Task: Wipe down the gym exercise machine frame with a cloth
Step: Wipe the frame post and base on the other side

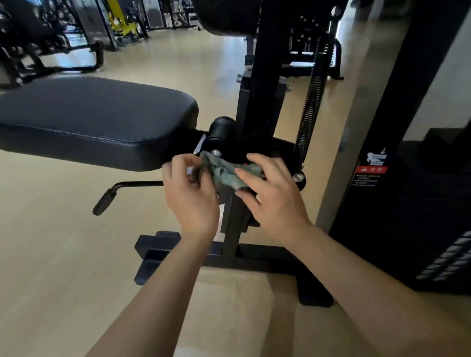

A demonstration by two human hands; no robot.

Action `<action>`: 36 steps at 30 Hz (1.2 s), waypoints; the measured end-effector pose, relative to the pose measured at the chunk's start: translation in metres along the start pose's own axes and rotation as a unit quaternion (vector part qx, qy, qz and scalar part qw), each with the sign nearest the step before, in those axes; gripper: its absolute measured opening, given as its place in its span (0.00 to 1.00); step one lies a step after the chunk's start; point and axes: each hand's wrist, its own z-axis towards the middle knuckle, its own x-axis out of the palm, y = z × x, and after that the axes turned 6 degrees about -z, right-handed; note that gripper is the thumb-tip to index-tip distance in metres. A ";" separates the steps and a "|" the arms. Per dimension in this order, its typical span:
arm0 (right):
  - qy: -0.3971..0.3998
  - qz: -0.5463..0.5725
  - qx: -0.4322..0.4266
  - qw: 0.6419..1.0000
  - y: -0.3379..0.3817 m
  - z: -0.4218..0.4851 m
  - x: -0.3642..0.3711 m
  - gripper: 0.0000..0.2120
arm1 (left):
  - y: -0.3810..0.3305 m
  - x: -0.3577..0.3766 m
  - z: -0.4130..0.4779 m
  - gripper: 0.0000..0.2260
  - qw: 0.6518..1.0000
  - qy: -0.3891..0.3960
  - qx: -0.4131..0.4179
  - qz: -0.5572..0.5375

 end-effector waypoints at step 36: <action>0.020 0.391 0.237 0.889 -0.001 0.052 -0.089 0.23 | -0.083 0.041 0.019 0.06 0.984 -0.003 -0.034 -0.174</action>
